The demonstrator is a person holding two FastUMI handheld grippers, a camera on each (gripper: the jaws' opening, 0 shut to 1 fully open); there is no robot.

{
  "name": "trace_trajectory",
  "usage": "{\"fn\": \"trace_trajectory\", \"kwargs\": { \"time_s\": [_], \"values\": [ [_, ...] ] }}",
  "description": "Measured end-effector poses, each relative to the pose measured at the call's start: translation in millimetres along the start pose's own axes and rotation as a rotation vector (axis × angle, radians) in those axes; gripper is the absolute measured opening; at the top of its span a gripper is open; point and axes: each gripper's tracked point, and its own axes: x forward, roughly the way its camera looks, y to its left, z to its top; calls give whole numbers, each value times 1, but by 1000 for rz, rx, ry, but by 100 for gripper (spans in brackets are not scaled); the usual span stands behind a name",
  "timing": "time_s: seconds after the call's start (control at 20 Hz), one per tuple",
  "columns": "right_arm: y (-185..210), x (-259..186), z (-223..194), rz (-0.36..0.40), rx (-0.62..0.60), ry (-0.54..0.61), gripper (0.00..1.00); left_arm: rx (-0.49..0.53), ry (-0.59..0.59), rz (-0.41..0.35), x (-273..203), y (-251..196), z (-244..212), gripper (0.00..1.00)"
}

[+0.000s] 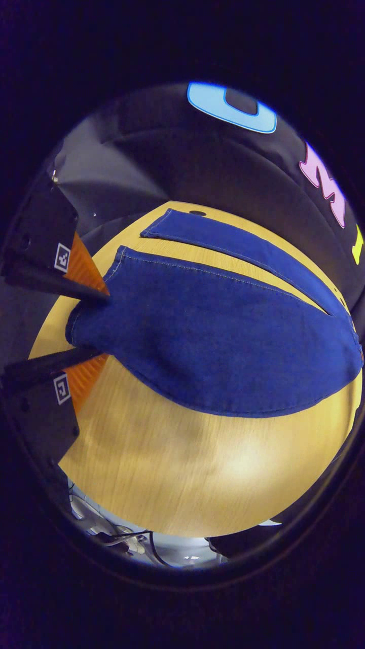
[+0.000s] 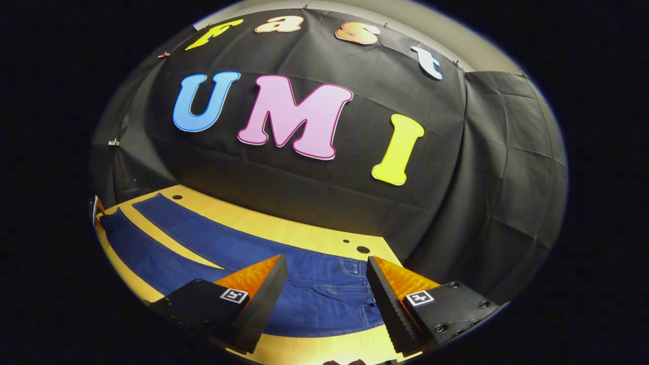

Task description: Grasp the waist and the cuffs of the jeans and fold them to make the two legs overlap; first hold the waist and fold one-third of the jeans toward the cuffs, then hold the cuffs and fold the remaining one-third in the same direction to finish folding.

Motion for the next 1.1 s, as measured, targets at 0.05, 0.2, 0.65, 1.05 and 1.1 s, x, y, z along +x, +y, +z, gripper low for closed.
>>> {"fn": "trace_trajectory", "kwargs": {
  "time_s": [0.05, 0.2, 0.65, 1.05, 1.1],
  "values": [
    [-7, 5, -2, -12, -3, 1, 96, -7, 8, -9, 6, 3, 0, 56],
    [-31, 20, -8, -48, -67, -2, 96, -12, 29, -16, 17, 8, 6, 18],
    [-85, 67, -49, 147, -598, 32, 96, -5, 29, -8, 20, 15, 10, 5],
    [-127, 54, -185, 475, -1199, 268, 96, 4, 67, 18, 19, 15, 12, 5],
    [-124, 55, -198, 510, -1253, 271, 94, 5, 72, 19, 19, 15, 14, 5]
  ]
}}
